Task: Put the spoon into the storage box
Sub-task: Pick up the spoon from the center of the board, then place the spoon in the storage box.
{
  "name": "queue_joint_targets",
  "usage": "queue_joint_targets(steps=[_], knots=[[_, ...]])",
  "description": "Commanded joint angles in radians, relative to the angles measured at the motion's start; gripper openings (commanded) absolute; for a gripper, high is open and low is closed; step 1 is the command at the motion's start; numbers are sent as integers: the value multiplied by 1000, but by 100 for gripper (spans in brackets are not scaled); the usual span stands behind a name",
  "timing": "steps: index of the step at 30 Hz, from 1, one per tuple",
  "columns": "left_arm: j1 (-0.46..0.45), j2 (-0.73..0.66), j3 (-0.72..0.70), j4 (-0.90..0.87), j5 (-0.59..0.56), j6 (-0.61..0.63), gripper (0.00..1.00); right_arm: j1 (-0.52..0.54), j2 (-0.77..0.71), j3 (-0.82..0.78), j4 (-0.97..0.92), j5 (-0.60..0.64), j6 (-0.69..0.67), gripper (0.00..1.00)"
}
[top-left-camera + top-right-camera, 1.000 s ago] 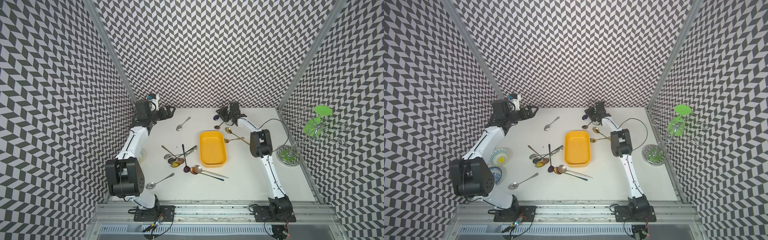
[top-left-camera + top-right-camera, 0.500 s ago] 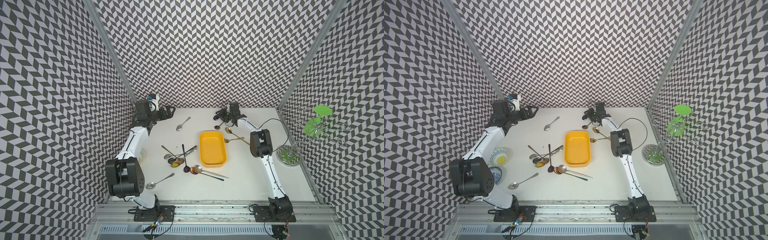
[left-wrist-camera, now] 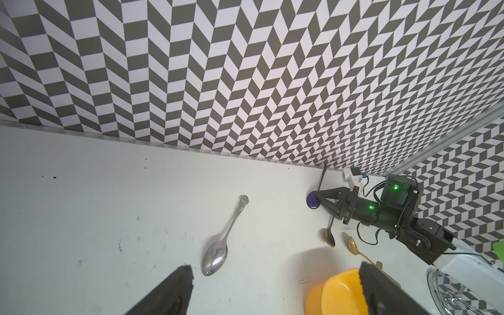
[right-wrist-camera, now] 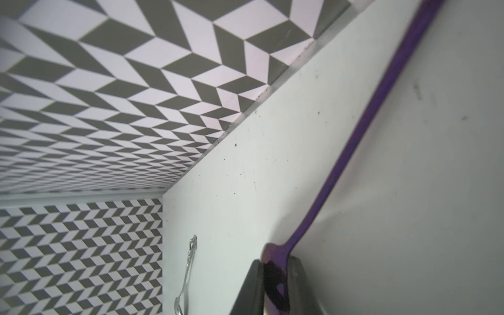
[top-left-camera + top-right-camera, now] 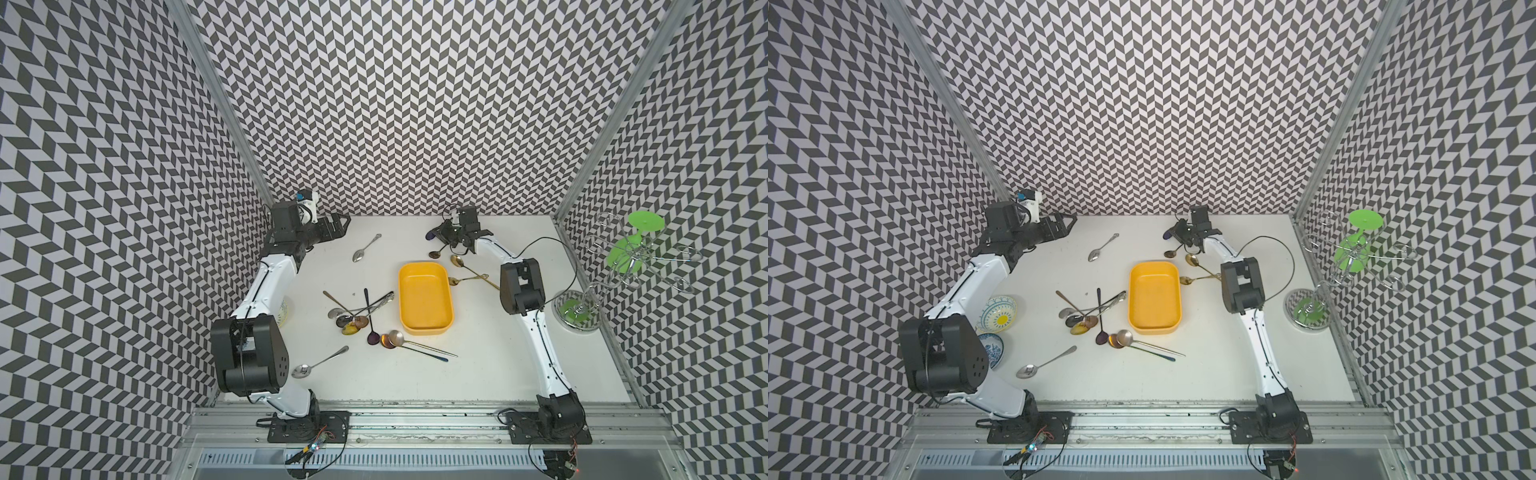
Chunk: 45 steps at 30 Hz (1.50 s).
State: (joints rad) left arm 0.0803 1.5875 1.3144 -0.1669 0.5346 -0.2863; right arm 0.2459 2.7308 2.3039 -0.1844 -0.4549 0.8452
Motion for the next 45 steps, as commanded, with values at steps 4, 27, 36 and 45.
queue_joint_targets(steps=[4, 27, 36, 45], knots=[[12, -63, -21, 36, -2, 0, 99, 7, -8, -73, -63, -10, -29, 1], [12, -367, -243, -67, -59, 227, 99, 41, -784, -724, -127, -130, -317, 0], [18, -408, -354, -17, -71, 232, 99, 146, -1036, -992, -199, -127, -410, 0], [25, -396, -388, 20, -76, 246, 99, 307, -1164, -1175, -200, -130, -420, 0]])
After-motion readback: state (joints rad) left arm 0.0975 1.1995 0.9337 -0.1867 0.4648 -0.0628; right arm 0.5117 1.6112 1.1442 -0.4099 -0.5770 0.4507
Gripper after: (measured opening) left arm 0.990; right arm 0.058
